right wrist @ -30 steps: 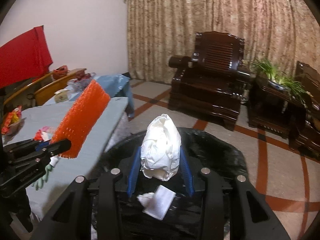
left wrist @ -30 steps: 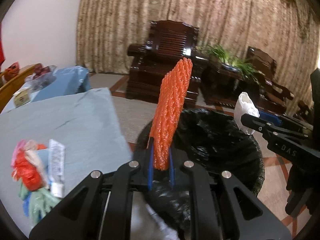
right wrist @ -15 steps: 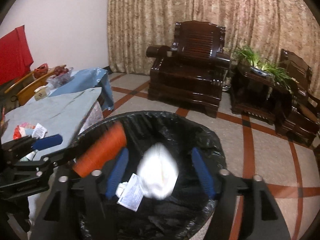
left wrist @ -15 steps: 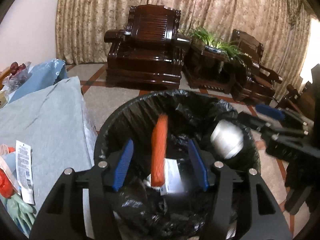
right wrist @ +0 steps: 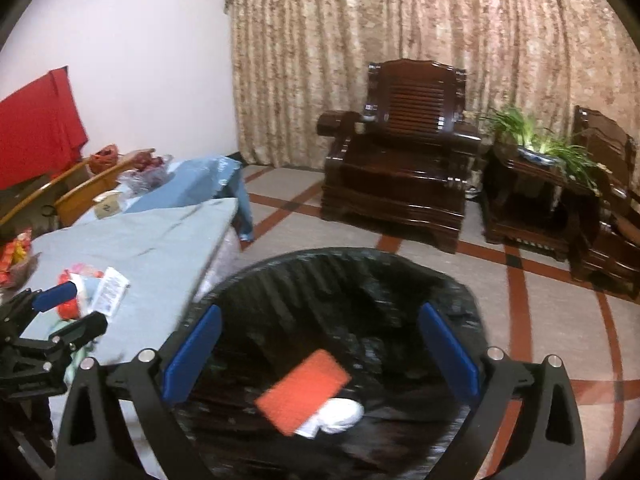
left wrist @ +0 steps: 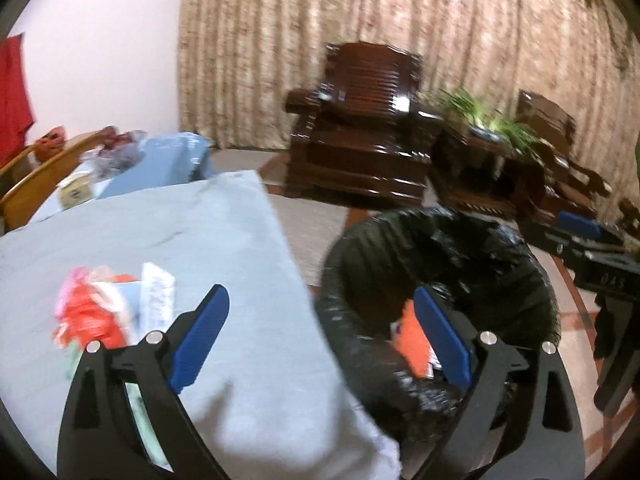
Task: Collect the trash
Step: 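Move both tools back over the trash pile on the table, then close the left tool on the red plastic bag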
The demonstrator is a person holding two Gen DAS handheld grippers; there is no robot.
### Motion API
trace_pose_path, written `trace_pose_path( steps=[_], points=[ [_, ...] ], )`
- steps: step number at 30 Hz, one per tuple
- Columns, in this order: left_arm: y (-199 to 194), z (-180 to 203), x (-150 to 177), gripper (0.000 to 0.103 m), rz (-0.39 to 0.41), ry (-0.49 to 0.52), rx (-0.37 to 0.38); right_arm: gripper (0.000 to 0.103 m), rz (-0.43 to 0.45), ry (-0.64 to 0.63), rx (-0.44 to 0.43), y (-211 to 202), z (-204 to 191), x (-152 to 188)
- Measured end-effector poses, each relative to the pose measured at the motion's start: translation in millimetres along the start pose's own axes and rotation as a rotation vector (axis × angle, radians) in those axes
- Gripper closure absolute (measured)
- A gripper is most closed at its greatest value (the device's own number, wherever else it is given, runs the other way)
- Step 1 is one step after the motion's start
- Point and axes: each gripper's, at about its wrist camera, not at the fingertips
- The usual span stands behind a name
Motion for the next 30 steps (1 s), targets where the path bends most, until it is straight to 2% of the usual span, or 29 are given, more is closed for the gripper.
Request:
trace_pose_path(
  steps=[6,15,21,30],
  points=[
    [-29,-58,3,0.010,0.027,-0.089,-0.125,0.006,-0.008,-0.045,-0.085,17,-48,-3],
    [-53,-138,21,0.010,0.012,-0.191,-0.297,0.006,-0.025,-0.103,-0.179,46,-109,-1],
    [-51,-162,29,0.010,-0.002,-0.212,-0.352,0.006,-0.044,-0.128,-0.212,66,-141,1],
    [-13,-175,33,0.011,-0.041,-0.220,-0.352,0.006,-0.078,-0.141,-0.205,103,-158,3]
  ],
)
Point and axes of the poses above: each gripper's, at about its wrist camera, not at the fingertips, and y roughly the way its jaws point, z to its right, x to its underside, and after that the axes turned 8 degrees about -x, right-handed
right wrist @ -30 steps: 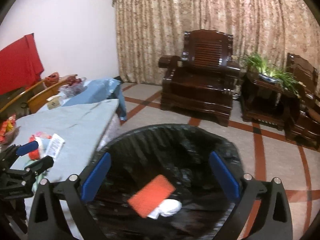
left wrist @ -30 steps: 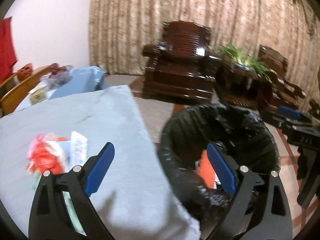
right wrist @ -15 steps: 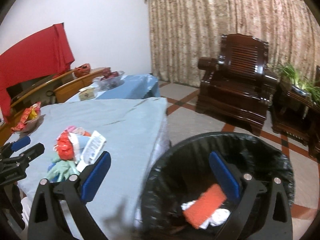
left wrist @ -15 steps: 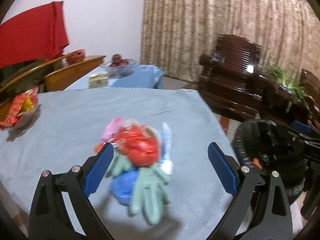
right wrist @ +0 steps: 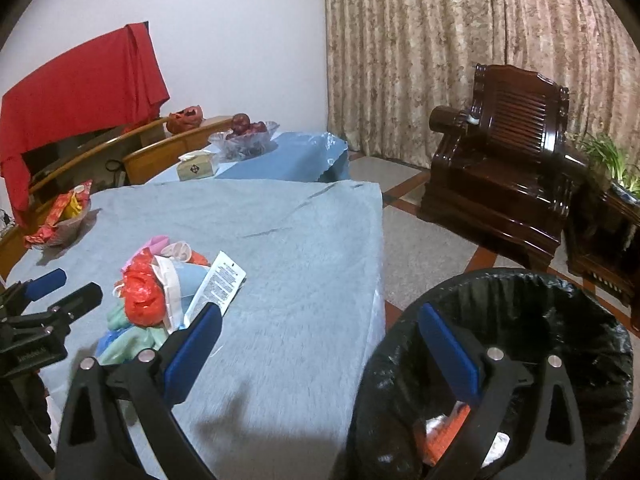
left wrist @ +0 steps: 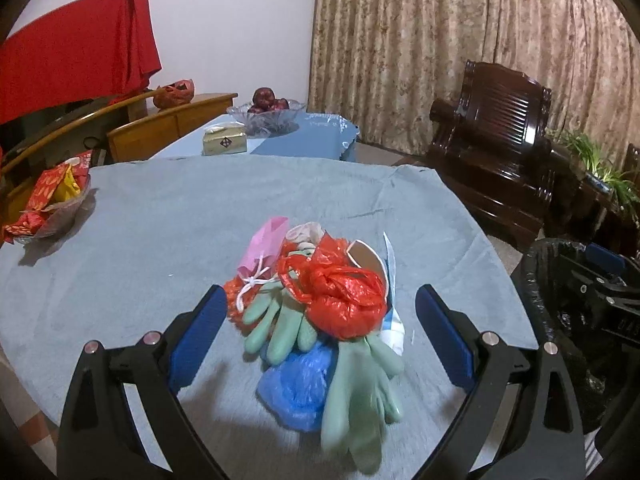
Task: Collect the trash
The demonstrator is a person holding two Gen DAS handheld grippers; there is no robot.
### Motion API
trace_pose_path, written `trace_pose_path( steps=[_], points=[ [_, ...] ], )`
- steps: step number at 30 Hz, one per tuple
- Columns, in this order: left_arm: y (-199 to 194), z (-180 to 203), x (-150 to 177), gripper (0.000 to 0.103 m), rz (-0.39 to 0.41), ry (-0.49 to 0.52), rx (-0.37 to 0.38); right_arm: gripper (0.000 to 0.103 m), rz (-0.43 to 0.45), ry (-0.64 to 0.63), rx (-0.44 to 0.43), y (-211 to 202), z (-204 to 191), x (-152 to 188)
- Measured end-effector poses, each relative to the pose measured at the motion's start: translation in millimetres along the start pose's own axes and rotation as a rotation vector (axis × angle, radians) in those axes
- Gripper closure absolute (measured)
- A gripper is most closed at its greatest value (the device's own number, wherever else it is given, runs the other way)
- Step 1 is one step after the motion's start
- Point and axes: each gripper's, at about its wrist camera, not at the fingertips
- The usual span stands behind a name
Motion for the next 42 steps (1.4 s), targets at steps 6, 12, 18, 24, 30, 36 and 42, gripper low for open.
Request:
trace_pose_path(
  steps=[6,12,18,24,30,36,42],
  points=[
    [30,8,-2,0.016,-0.040,0.005,0.006,0.006,-0.013,0.004,0.009,16,3,-4],
    [54,18,2,0.025,-0.086,0.024,0.019,0.006,-0.035,-0.007,0.004,26,1,-2],
    [61,20,5,0.050,-0.115,0.021,0.050,0.006,-0.049,-0.012,-0.006,30,-3,0],
    [50,12,4,0.058,-0.088,0.005,0.083,0.006,-0.051,-0.029,-0.025,30,-14,0],
    [24,-2,-6,0.058,-0.022,-0.005,0.079,0.006,-0.051,-0.044,-0.052,31,-29,2],
    [8,-28,-2,0.058,-0.006,-0.018,0.031,0.006,-0.068,-0.045,-0.086,42,-49,9],
    [16,-53,10,0.059,-0.038,-0.038,-0.018,0.006,-0.107,-0.084,-0.117,58,-76,21]
  ],
)
Point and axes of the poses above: each gripper's, at about its wrist camera, not at the fingertips, and y roughly the way its jaws point, z to its right, x to its underside, and after that the axes turned 8 degrees about -x, right-handed
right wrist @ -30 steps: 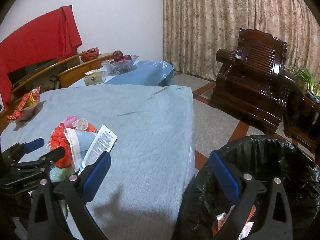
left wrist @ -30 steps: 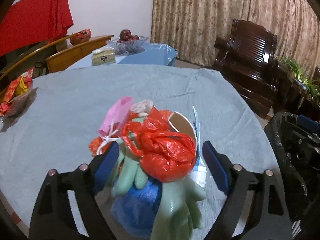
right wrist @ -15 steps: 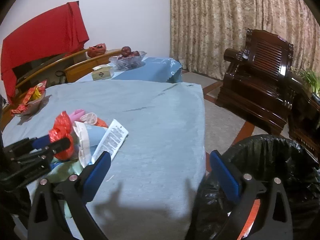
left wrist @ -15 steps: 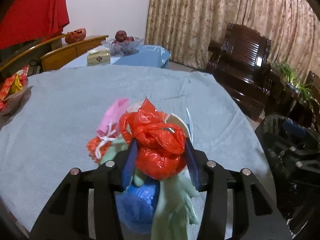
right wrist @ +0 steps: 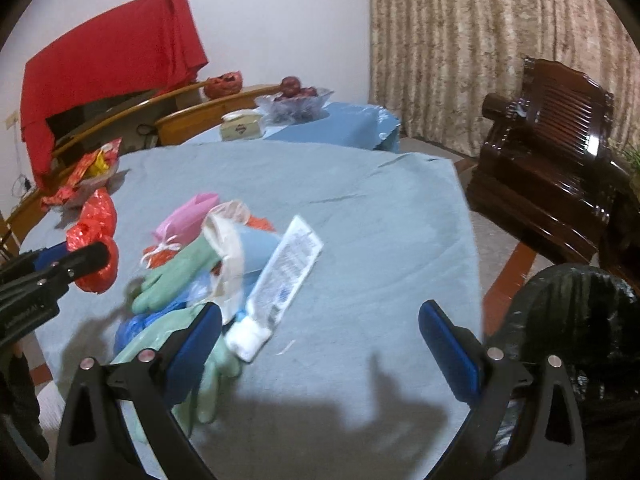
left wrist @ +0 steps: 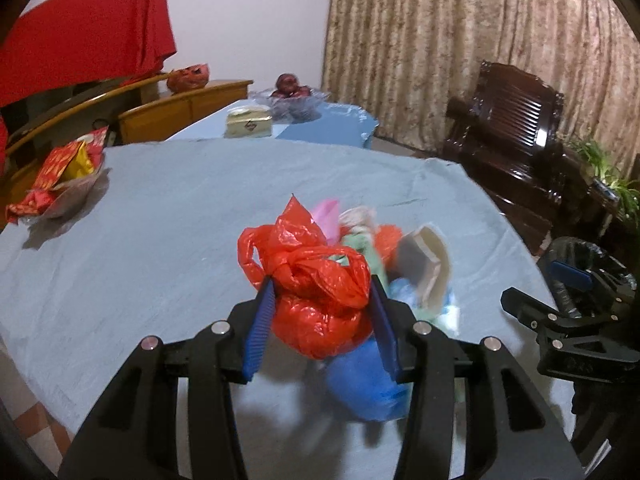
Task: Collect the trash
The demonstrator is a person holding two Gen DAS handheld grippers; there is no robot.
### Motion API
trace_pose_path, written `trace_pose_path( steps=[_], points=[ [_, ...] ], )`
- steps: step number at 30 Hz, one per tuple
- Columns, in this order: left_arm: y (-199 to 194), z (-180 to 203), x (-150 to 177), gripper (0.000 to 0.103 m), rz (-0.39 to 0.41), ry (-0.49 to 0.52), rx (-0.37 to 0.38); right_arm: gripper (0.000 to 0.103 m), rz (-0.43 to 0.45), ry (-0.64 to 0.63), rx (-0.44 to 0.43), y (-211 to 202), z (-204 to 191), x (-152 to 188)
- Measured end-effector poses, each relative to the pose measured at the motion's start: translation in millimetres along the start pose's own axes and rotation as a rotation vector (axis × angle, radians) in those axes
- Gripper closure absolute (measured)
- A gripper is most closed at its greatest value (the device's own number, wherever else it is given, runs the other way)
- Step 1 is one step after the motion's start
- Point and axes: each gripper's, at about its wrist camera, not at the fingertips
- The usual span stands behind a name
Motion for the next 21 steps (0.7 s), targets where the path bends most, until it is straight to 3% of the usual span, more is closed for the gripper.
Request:
trace_pose_path(
  steps=[10,21],
  points=[
    [11,-13,11,0.059,-0.018,-0.008,-0.005,0.006,-0.074,-0.027,0.013,35,-11,8],
    [13,-10,14,0.059,-0.022,0.001,0.004,0.006,-0.119,-0.005,0.097,41,13,16]
  ],
)
Point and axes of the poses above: each gripper's, at about its wrist camera, not at the fingertips, and y roughly the way its jaws point, z to its right, x to its underside, and after that the axes turned 8 degrees about -x, right-handed
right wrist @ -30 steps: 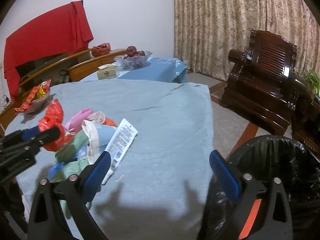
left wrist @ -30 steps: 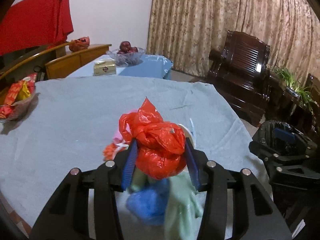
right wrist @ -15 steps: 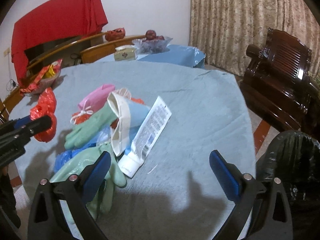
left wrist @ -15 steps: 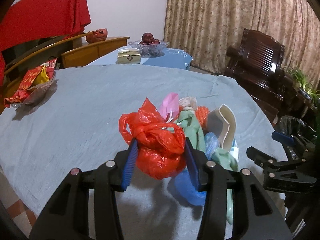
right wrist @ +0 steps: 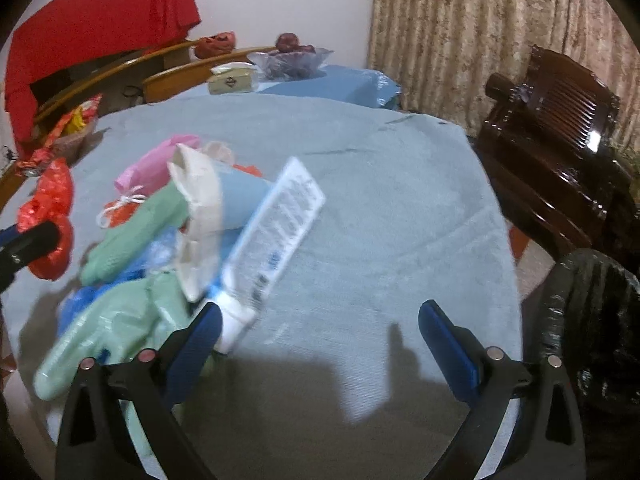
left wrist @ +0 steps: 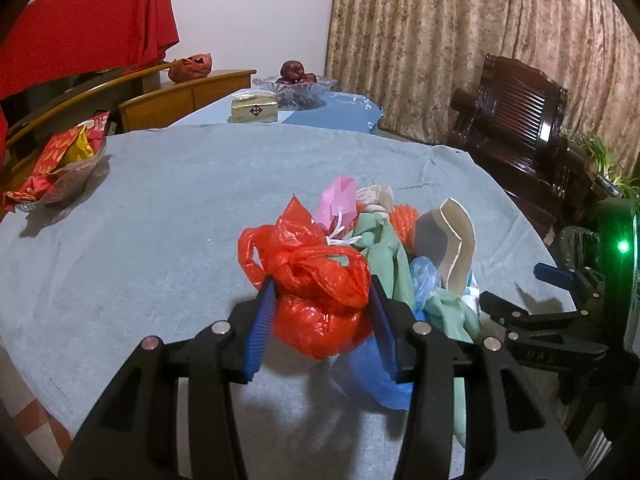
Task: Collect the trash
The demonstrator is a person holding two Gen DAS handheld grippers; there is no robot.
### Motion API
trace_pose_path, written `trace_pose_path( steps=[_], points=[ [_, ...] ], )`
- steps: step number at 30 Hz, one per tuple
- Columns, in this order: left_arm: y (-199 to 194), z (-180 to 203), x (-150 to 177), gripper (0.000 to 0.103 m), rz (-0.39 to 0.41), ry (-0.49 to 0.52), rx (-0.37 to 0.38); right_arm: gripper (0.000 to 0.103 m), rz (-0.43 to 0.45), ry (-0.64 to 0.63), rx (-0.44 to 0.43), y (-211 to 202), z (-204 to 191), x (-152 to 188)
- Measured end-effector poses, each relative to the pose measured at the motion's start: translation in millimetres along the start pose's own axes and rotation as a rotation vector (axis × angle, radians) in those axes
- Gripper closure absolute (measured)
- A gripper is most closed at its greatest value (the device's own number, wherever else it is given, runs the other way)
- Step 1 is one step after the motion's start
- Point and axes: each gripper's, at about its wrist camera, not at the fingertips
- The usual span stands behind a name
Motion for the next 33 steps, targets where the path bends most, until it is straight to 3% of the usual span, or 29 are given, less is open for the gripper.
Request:
trace_pose_path(
  steps=[6,15,19,26,33],
  points=[
    [-1,2,2,0.059,0.000,-0.002,-0.001,0.006,0.014,0.027,-0.023,-3,6,-2],
    [-3,-1,4,0.059,-0.002,-0.010,-0.016,0.006,-0.007,-0.016,-0.053,13,-21,-11],
    [-3,-1,3,0.059,-0.002,-0.013,-0.017,0.006,-0.005,-0.022,-0.030,6,-12,-8],
    [-3,1,3,0.059,-0.002,-0.010,-0.009,0.006,-0.039,0.042,0.085,-8,27,6],
    [-1,0,5,0.059,-0.013,-0.011,-0.008,0.006,-0.034,0.076,0.003,-10,17,17]
  ],
)
Point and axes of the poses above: each gripper's, at about its wrist camera, not at the fingertips, and y roughly the way its jaws point, z to its right, x to its underside, and after that the axes turned 8 degrees about -x, right-handed
